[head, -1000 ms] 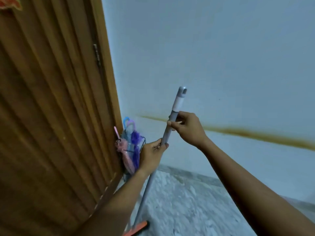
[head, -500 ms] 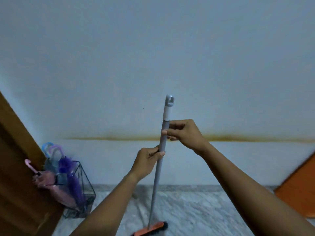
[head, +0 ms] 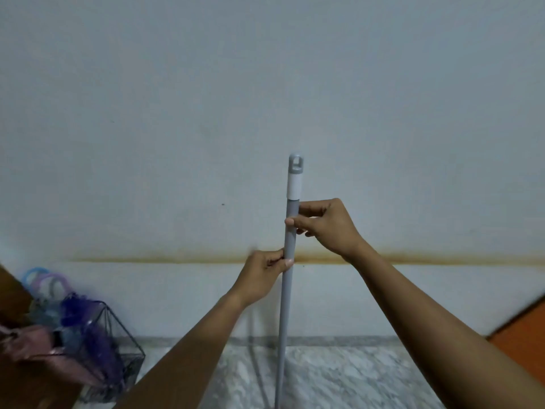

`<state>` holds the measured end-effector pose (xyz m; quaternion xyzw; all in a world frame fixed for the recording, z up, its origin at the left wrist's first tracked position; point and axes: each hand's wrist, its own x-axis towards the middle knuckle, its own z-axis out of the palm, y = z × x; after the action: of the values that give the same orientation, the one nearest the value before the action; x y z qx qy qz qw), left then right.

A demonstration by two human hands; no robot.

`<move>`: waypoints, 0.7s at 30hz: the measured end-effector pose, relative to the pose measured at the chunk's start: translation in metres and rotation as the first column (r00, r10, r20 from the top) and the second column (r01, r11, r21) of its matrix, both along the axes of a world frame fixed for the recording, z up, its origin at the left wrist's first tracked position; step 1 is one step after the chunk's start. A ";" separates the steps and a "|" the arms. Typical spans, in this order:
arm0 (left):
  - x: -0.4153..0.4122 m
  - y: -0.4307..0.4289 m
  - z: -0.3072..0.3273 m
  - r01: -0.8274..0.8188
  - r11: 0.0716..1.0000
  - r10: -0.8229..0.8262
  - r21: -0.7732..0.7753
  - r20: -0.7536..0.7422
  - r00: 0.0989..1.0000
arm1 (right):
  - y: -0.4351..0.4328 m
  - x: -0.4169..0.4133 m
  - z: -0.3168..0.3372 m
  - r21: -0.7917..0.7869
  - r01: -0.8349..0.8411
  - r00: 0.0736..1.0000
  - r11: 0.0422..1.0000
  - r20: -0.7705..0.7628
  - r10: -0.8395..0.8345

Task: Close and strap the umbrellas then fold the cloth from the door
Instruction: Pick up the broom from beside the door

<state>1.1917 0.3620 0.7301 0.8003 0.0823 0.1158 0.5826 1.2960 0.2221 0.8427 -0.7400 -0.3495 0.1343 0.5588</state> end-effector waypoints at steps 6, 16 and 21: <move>0.062 0.041 -0.027 -0.013 1.000 0.014 0.010 -0.112 0.994 | 0.041 0.061 -0.024 -0.137 0.060 0.997 0.989 -0.035 -0.065; 0.118 0.088 -0.057 -0.122 0.992 0.124 0.025 -0.148 0.981 | 0.104 0.106 -0.067 -0.168 0.185 0.981 0.968 -0.020 -0.191; 0.118 0.084 -0.060 -0.140 0.990 0.138 -0.004 -0.138 0.981 | 0.111 0.110 -0.080 -0.210 0.180 0.982 0.961 -0.023 -0.189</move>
<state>1.3100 0.4458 0.6704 0.7947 0.1788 0.1001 0.5714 1.4060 0.3331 0.7625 -0.8205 -0.2509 0.1333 0.4961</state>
